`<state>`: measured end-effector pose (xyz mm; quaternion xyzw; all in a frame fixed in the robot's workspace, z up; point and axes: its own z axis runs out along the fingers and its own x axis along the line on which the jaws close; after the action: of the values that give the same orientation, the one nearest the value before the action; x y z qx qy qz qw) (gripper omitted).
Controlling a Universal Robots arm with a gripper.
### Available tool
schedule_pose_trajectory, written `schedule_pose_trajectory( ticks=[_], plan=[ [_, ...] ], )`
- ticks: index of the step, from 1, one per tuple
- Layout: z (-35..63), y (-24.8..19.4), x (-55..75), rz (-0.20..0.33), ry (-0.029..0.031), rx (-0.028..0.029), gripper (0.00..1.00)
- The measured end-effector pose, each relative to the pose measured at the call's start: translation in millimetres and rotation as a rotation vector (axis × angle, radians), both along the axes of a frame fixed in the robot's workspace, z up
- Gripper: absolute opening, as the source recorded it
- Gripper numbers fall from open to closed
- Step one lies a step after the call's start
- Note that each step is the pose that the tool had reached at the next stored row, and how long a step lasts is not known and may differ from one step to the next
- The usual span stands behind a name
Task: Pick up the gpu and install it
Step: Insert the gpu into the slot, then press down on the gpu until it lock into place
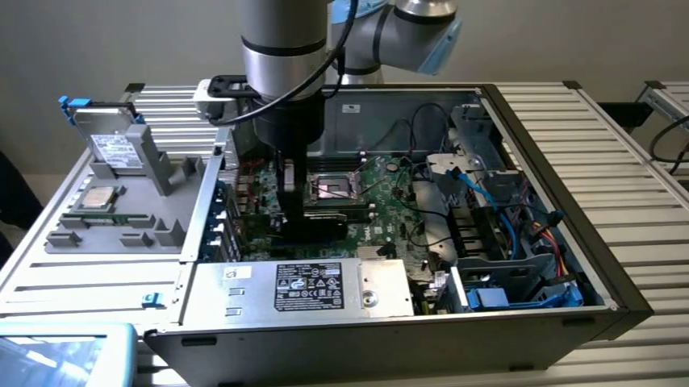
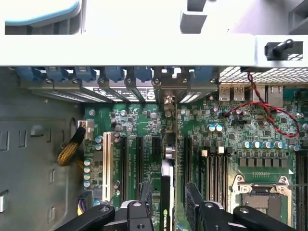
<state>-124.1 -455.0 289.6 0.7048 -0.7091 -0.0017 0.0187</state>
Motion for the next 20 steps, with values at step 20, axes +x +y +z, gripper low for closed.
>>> schedule_pose_trajectory(
  ticks=[20],
  plan=[
    [9.3, 0.0, 0.0, 0.000, -0.0001, -0.0001, 0.21]
  ],
)
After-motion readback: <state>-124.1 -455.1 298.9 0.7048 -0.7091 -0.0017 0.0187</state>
